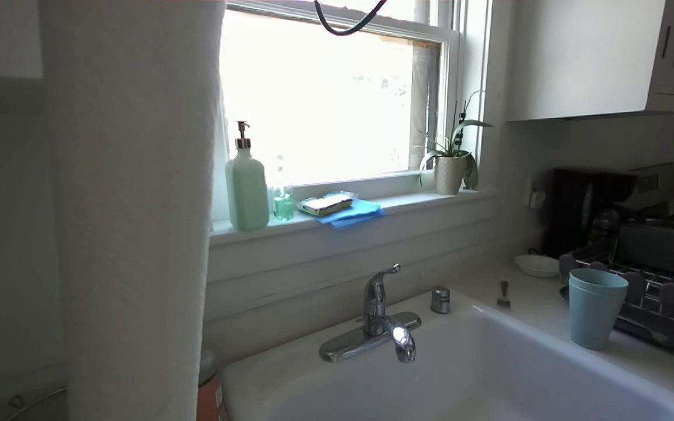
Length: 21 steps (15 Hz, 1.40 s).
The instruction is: Put the paper towel on the paper towel holder
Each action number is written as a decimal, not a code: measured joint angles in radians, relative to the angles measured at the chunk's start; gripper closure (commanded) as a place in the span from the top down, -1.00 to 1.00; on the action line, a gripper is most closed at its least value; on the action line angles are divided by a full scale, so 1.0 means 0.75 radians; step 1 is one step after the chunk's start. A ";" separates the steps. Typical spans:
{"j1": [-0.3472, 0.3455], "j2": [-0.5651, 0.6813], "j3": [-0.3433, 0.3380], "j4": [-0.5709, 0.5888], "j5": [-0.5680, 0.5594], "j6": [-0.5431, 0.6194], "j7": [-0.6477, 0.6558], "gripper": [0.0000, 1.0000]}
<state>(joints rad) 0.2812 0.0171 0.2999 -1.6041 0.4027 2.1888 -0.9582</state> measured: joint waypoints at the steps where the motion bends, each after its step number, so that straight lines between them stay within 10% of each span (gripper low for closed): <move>1: 0.000 0.009 0.004 0.002 0.000 0.000 -0.001 -0.99; 10: 0.001 0.086 0.020 0.025 -0.002 -0.001 -0.001 -0.99; 12: 0.000 0.093 0.020 0.027 -0.003 -0.003 -0.001 -0.42; 21: 0.000 0.105 0.020 0.040 -0.004 -0.008 -0.001 0.79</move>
<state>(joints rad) 0.2815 0.0955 0.3152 -1.5738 0.3999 2.1828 -0.9590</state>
